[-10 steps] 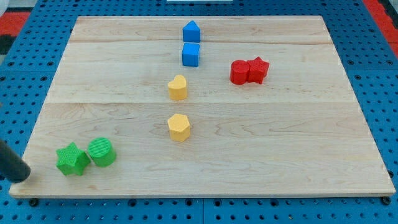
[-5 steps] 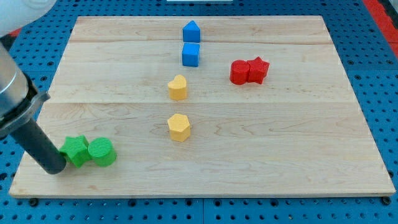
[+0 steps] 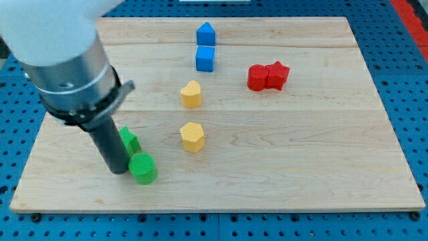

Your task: Move the green circle parallel bottom right to the red circle

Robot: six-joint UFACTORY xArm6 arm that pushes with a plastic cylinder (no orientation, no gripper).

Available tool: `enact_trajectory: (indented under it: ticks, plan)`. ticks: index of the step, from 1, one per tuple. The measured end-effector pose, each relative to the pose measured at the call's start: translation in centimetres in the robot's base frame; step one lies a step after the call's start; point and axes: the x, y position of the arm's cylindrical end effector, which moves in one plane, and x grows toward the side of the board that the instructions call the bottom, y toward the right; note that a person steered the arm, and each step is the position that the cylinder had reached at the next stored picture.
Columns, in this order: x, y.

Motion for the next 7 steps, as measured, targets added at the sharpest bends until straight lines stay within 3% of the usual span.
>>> enact_trajectory:
  ticks: [2,3,5,7]
  plan:
    - [0.9,4.0]
    - [-0.1,11.2]
    - [-4.0,23.1]
    - [-8.0,27.3]
